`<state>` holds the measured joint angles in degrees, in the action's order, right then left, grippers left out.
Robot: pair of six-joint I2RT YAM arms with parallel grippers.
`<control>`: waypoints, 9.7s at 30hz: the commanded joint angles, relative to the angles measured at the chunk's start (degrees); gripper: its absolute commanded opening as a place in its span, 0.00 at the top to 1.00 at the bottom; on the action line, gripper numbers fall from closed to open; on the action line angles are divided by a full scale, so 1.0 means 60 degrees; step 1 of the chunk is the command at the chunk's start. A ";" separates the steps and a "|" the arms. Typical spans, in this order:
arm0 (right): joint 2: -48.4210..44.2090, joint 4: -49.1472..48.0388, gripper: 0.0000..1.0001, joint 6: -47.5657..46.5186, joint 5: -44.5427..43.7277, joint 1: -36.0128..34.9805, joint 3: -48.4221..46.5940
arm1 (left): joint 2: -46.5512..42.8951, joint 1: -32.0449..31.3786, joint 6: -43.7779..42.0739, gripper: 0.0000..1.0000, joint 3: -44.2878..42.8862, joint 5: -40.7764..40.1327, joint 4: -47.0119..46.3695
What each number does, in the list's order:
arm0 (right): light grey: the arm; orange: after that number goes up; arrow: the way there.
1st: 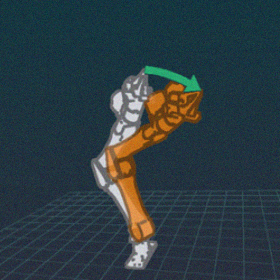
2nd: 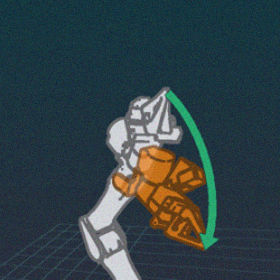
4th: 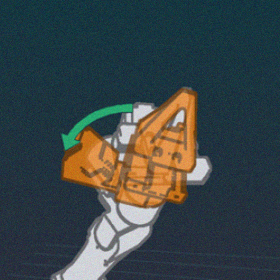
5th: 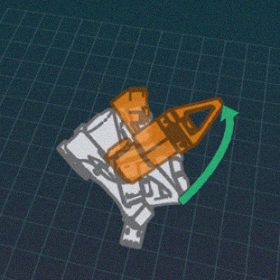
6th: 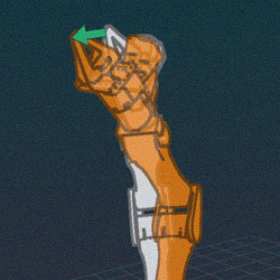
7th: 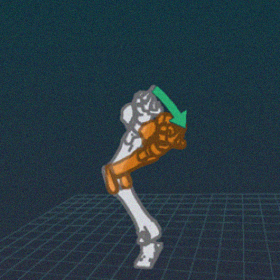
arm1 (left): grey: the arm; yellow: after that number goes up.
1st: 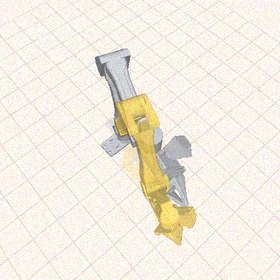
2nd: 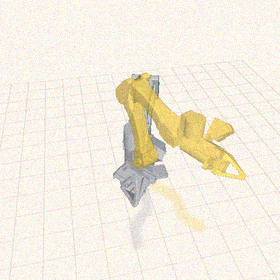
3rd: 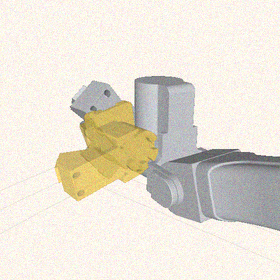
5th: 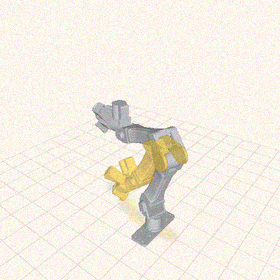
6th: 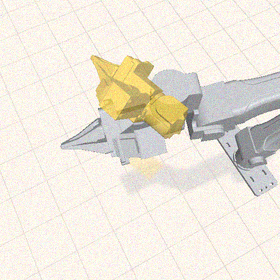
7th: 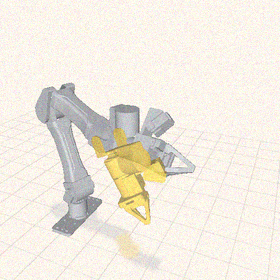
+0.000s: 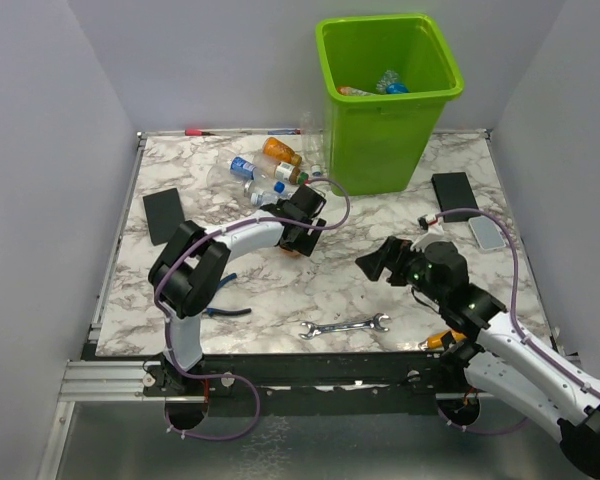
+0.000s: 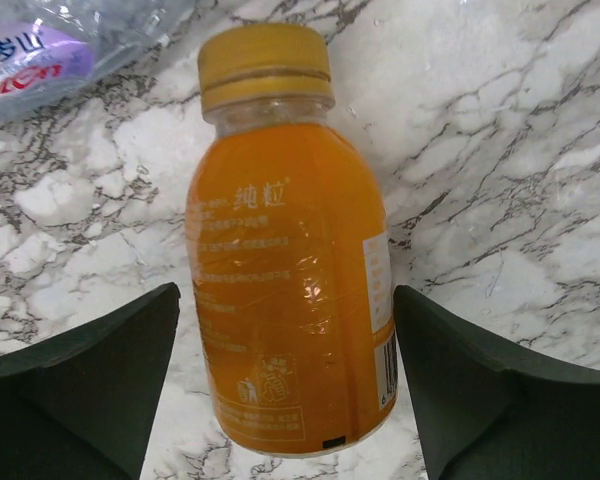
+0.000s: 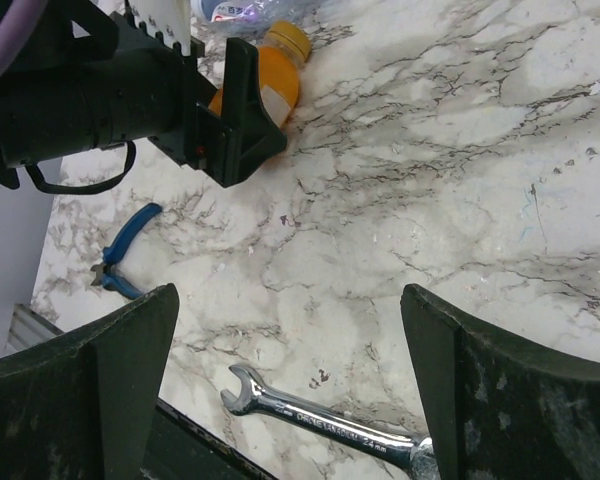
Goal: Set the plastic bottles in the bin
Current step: Pick up the plastic bottle at the center of the board, then place the plastic bottle in the trash bin, then pick up the plastic bottle at the center of the board.
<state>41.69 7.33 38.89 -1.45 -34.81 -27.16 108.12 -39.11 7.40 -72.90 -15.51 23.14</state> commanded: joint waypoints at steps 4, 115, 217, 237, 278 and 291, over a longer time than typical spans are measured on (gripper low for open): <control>-0.0345 0.0704 0.04 -0.0135 -0.0220 -0.0027 -0.0543 | 0.0225 0.0020 -0.0079 0.25 0.0141 0.0721 0.0264; 1.1117 -0.1897 0.83 -0.4836 -0.5693 0.2941 -1.5487 | -1.0001 -0.1388 -0.0713 0.01 0.8256 -0.2454 -1.0977; -0.1692 0.0370 0.00 -0.0486 0.0033 0.0829 0.0211 | 0.0887 0.2725 1.2310 0.66 0.1616 -0.1908 -0.5026; -0.1038 0.0612 0.00 -0.1528 0.2385 0.0838 -0.1166 | -0.4638 0.2768 0.5251 0.95 0.3433 0.3423 -0.4634; 0.2625 -0.4047 0.82 -0.0235 0.1718 -0.0993 -0.1505 | -0.7250 0.0835 0.4422 0.01 0.6592 0.6919 -1.0635; 0.1779 -0.5745 0.82 -0.0408 0.1170 -0.0992 -0.1243 | -0.6324 0.0295 0.5110 0.01 0.6257 0.9857 -1.1649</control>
<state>51.72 -22.00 36.60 6.46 -40.80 -35.05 68.60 -35.51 36.99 -33.95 36.25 -43.97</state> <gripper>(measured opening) 0.322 0.989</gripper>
